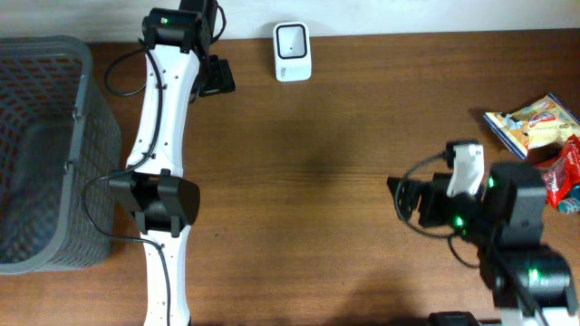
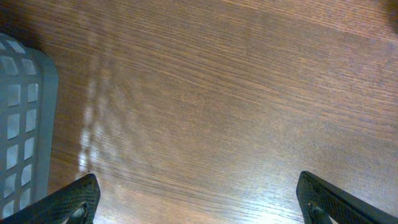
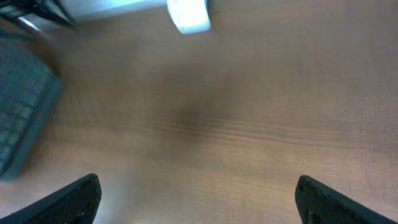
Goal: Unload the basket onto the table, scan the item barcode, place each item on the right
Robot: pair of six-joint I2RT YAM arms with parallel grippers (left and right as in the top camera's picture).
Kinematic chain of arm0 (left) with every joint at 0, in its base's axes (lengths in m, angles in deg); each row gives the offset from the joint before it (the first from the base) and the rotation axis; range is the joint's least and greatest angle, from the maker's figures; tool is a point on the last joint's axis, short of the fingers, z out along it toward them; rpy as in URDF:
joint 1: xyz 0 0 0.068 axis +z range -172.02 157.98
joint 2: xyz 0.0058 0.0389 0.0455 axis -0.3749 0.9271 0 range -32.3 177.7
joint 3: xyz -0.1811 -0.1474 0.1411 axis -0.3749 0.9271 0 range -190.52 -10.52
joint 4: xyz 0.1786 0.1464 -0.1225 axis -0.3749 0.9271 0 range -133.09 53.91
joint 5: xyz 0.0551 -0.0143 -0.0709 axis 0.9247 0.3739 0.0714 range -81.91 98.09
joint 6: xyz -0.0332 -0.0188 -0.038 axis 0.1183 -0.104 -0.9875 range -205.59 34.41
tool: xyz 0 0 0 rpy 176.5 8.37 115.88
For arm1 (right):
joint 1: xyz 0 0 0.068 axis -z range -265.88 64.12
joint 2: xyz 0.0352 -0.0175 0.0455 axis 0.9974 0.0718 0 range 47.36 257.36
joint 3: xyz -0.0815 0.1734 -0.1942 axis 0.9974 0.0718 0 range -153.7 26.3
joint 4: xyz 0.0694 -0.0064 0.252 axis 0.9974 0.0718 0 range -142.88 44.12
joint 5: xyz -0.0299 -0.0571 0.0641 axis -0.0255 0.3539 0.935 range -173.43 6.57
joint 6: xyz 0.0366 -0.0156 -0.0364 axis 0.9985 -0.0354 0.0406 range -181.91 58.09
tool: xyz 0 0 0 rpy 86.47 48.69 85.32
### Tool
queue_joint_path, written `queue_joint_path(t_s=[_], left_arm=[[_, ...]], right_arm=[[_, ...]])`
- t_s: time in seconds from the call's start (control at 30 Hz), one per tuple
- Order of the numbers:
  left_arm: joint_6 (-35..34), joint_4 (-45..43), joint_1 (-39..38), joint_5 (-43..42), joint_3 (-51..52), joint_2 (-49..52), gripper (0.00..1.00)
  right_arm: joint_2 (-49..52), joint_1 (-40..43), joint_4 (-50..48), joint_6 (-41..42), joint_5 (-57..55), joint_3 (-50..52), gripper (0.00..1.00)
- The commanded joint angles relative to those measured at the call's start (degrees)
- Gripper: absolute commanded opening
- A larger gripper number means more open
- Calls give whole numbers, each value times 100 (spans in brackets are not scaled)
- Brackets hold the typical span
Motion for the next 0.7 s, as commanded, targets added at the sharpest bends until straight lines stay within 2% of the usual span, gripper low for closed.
queue_joint_path(t_s=[0.0, 0.13, 0.27, 0.53, 0.67], left_arm=[[9, 11, 22, -9, -55, -33, 99], [9, 11, 22, -9, -55, -33, 99], [9, 11, 22, -9, -55, -33, 99], [9, 11, 20, -9, -55, -33, 99], [9, 11, 22, -9, -55, -33, 99]], right_arm=[[-1346, -37, -330, -216, 345, 927, 98], [-2203, -39, -358, -214, -516, 1161, 98], [-2815, -44, -686, -328, -848, 1657, 98], [-3941, -195, -3250, -326, -693, 3768, 98], [-4430, -337, -3943, -341, -820, 4363, 98]])
